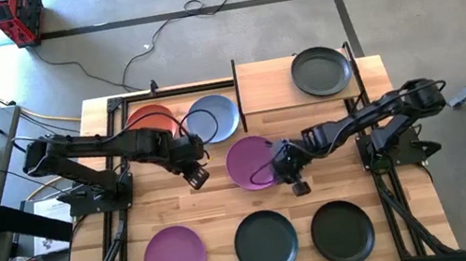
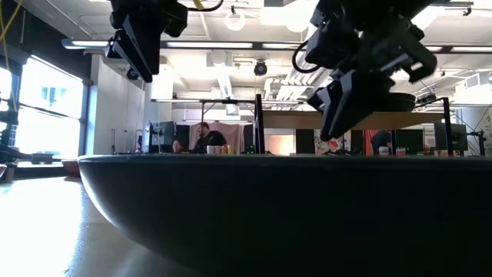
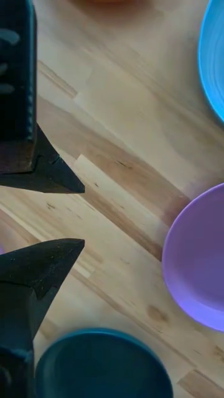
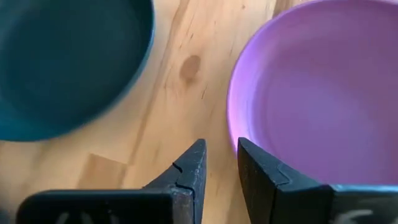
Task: Place and stack plates onto a shelf
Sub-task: Stack the top violet plate on top of the black plate on the shelf
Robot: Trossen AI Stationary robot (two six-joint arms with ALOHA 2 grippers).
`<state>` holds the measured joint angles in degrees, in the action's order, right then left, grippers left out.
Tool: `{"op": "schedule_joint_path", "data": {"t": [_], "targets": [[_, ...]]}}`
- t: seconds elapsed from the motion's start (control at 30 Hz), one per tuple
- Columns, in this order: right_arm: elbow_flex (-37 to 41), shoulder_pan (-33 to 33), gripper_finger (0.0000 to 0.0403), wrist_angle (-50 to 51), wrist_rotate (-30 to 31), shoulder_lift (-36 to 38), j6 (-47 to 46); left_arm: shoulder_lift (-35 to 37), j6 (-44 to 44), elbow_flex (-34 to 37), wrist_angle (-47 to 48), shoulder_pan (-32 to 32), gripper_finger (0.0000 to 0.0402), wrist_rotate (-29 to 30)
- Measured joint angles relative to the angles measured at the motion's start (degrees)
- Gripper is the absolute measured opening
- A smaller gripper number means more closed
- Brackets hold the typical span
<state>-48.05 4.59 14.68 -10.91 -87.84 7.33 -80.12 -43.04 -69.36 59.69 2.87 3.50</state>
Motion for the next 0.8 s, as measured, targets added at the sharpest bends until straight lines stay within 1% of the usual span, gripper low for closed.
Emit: {"op": "schedule_joint_path", "data": {"t": [0.17, 0.73, 0.8], "targets": [[0.0, 1.4, 0.0071, -1.8, 4.6, -1.0, 5.5, 0.0, -0.4, 0.0, 0.0, 0.4, 0.0115, 1.3], [0.0, 1.5, 0.0071, -2.7, 4.5, -6.3, 9.3, 0.0, -0.4, 0.0, -1.5, 0.4, 0.0115, 2.3], [0.0, 1.5, 0.0071, -3.0, 5.2, -6.7, 10.0, 0.0, -0.3, 0.0, -1.5, 0.4, 0.0115, 2.3]]}}
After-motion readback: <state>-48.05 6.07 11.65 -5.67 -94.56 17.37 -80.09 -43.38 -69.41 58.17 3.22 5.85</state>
